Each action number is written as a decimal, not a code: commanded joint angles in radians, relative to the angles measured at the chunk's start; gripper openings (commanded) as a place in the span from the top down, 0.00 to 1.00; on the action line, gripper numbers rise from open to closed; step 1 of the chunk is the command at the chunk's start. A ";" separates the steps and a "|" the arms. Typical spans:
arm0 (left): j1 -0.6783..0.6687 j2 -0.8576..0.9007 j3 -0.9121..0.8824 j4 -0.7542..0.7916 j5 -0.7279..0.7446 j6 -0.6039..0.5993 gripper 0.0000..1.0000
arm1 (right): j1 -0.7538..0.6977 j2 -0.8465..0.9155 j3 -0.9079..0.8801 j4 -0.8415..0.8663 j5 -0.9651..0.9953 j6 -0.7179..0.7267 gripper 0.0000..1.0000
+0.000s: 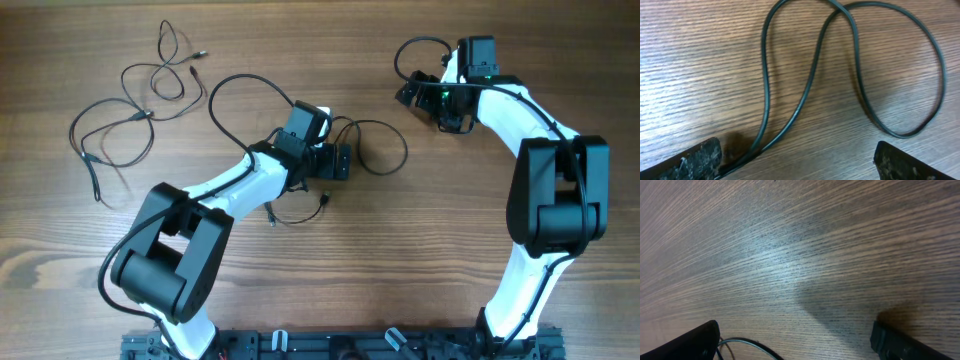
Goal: Untangle cables
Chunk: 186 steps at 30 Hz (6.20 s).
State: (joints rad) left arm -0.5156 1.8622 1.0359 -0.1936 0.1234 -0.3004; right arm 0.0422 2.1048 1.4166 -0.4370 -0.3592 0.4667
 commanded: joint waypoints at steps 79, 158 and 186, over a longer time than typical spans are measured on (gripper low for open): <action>0.442 -0.258 0.072 0.040 -0.236 0.241 0.96 | -0.007 0.020 -0.014 0.006 0.078 0.007 0.00; 0.378 -0.325 -0.327 0.430 -0.428 0.112 0.96 | -0.007 0.021 -0.014 0.042 0.078 0.008 0.00; 0.492 -0.411 -0.404 -0.397 -0.352 -0.002 0.94 | -0.007 0.021 -0.014 0.059 0.078 0.060 0.00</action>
State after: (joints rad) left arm -0.0303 1.3979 0.6636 -0.5598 -0.2039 -0.2916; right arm 0.0418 2.1056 1.4139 -0.3801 -0.3038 0.4969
